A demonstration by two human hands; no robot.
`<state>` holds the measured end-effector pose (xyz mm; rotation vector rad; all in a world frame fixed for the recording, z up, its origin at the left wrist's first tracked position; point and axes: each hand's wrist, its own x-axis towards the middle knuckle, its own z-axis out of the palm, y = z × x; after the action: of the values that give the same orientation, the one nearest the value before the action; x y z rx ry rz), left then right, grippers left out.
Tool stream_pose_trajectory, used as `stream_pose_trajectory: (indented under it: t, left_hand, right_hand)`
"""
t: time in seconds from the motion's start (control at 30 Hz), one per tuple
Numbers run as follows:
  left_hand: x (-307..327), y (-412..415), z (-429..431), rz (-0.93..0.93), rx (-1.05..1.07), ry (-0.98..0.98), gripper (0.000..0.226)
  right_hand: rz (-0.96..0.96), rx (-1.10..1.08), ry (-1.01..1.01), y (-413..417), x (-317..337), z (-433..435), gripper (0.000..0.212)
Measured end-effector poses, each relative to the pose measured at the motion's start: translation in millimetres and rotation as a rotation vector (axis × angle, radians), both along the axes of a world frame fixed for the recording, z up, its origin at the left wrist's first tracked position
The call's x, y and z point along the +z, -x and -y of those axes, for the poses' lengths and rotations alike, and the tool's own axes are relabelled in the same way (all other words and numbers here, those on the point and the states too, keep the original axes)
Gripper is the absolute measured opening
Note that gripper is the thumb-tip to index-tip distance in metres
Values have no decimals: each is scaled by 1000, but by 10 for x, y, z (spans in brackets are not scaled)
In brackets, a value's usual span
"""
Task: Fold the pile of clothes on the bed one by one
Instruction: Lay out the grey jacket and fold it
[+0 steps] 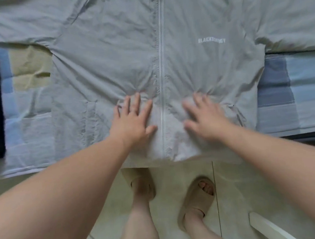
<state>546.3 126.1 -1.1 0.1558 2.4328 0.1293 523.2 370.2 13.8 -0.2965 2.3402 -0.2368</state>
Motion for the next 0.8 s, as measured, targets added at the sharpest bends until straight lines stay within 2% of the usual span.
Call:
stream_pose_trajectory:
  t: [0.1, 0.2, 0.27, 0.3, 0.37, 0.43, 0.5, 0.67, 0.8]
  left_hand:
    - [179, -273, 7, 103, -142, -39, 80]
    - [450, -192, 111, 263, -216, -127, 56]
    - [584, 150, 185, 377, -183, -161, 46]
    - [638, 365, 215, 353, -148, -159, 46]
    - [760, 823, 257, 180, -38, -137, 51]
    - [895, 1268, 266, 7, 62, -122, 56]
    - [1065, 1665, 236, -78, 98, -124, 60]
    - [1411, 2350, 202, -148, 131, -68, 64]
    - [1631, 2851, 159, -186, 171, -40, 64]
  right_hand:
    - [271, 166, 46, -304, 186, 128, 64]
    - [454, -47, 145, -124, 501, 190, 34]
    - [371, -249, 151, 240, 628, 189, 33]
    - [285, -317, 141, 468, 661, 185, 36]
    - [137, -375, 109, 930, 702, 184, 47]
    - [28, -366, 75, 1359, 753, 211, 55]
    - [-69, -312, 58, 1745, 854, 242, 60]
    - [-175, -257, 104, 2474, 1206, 245, 68]
    - [-155, -294, 174, 2934, 1457, 170, 69]
